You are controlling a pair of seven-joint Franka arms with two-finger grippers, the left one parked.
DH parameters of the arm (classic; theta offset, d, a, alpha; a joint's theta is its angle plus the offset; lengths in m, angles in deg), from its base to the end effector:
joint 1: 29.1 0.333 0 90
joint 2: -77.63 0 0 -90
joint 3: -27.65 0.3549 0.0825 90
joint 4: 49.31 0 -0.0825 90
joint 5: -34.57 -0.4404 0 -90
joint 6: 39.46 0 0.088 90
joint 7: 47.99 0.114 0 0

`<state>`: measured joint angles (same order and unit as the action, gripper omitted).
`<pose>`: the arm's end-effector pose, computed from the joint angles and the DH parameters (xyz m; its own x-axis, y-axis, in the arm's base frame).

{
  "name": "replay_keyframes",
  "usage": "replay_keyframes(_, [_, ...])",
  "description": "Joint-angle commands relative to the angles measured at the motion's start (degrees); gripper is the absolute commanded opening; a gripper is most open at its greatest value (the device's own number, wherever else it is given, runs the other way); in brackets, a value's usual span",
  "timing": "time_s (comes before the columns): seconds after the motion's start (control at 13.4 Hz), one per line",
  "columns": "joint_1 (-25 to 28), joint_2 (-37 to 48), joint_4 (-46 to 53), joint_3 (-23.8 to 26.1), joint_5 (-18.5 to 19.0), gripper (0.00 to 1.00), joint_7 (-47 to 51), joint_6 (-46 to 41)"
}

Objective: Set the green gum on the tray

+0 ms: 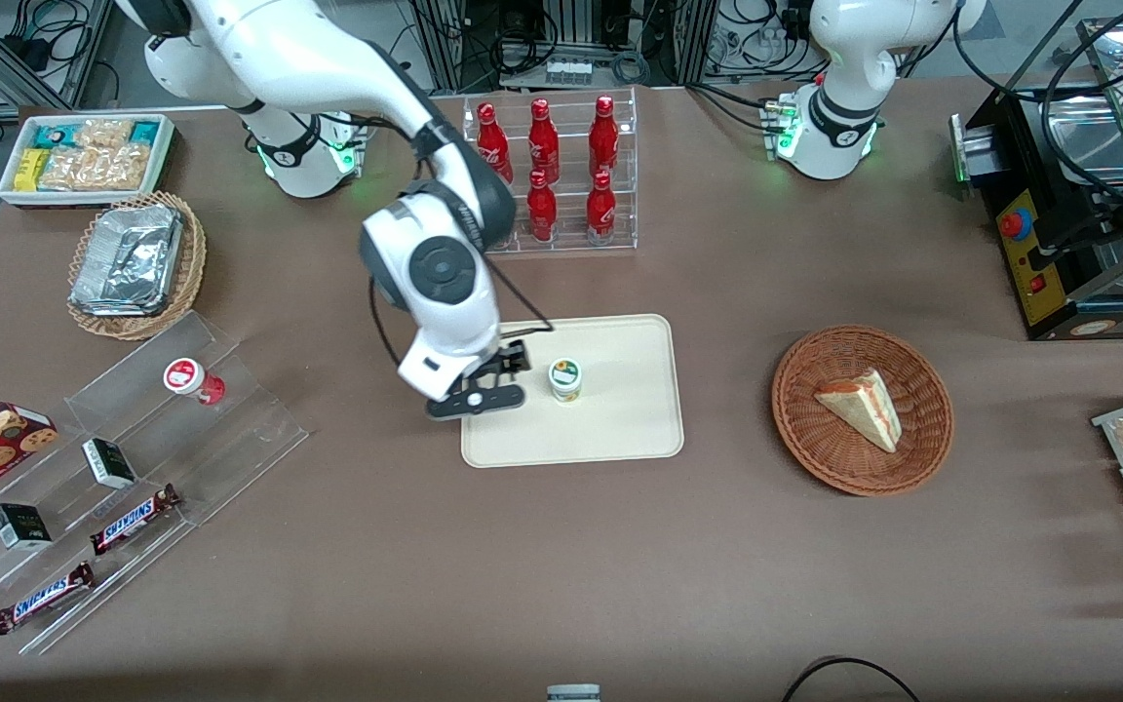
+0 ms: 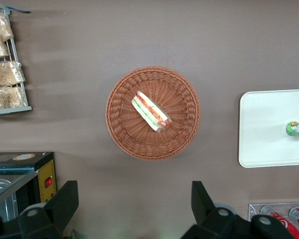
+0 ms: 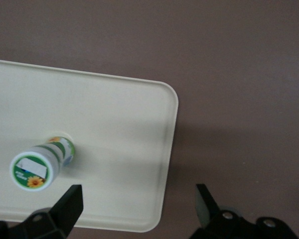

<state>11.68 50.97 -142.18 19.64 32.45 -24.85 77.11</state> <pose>0.6133 0.4119 0.3522 0.9862 0.1624 -0.0312 0.1638 -0.9854 0.0463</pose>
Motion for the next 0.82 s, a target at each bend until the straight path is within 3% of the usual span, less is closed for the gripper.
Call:
replay_keyframes(0.0, [-4.2, 4.1, -2.0, 0.4, -2.2, 1.0, -6.8, -4.5])
replay_keyframes(0.22, [-11.7, 7.7, -2.1, 0.4, -5.6, 1.0, -11.5, -10.1])
replay_keyframes(0.74, [-29.4, 15.0, -6.0, 2.3, -4.7, 1.0, -21.3, -13.0])
